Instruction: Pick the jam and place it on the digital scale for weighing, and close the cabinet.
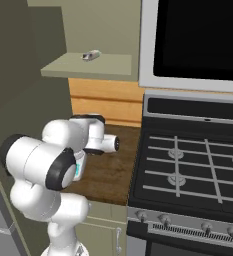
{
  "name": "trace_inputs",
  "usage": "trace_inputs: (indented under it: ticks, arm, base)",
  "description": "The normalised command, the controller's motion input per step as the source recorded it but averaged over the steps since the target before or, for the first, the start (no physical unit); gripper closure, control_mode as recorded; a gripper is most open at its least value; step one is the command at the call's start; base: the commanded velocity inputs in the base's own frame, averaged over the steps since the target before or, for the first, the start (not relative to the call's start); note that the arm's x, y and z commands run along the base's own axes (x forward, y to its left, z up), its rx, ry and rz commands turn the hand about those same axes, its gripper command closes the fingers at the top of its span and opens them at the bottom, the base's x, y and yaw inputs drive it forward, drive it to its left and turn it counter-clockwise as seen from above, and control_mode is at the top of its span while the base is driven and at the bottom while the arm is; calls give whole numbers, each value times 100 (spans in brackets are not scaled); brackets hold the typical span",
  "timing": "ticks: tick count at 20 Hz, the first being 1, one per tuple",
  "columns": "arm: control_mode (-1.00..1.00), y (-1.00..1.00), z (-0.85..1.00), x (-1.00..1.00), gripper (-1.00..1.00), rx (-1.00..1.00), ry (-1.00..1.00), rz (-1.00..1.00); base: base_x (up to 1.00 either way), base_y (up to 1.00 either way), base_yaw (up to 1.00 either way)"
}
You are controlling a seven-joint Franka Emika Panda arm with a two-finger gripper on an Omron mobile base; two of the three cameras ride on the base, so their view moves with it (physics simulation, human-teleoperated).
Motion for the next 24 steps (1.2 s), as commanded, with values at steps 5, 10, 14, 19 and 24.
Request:
trace_inputs:
  ticks: [5, 10, 14, 19, 24]
  arm:
    - [-100, 0, -15, -1, -100, 0, 1, 0]
    - [-100, 0, -1, -3, -100, 0, 0, 0]
    - [-100, 0, 0, -1, -100, 0, 0, 0]
    - [-100, 0, 4, -7, -100, 0, 0, 0]
    - [-100, -6, 12, -27, -100, 0, -4, 0]
  base:
    - [0, 0, 0]
    - [0, 0, 0]
    - [0, 0, 0]
    - [0, 0, 0]
    - [0, 0, 0]
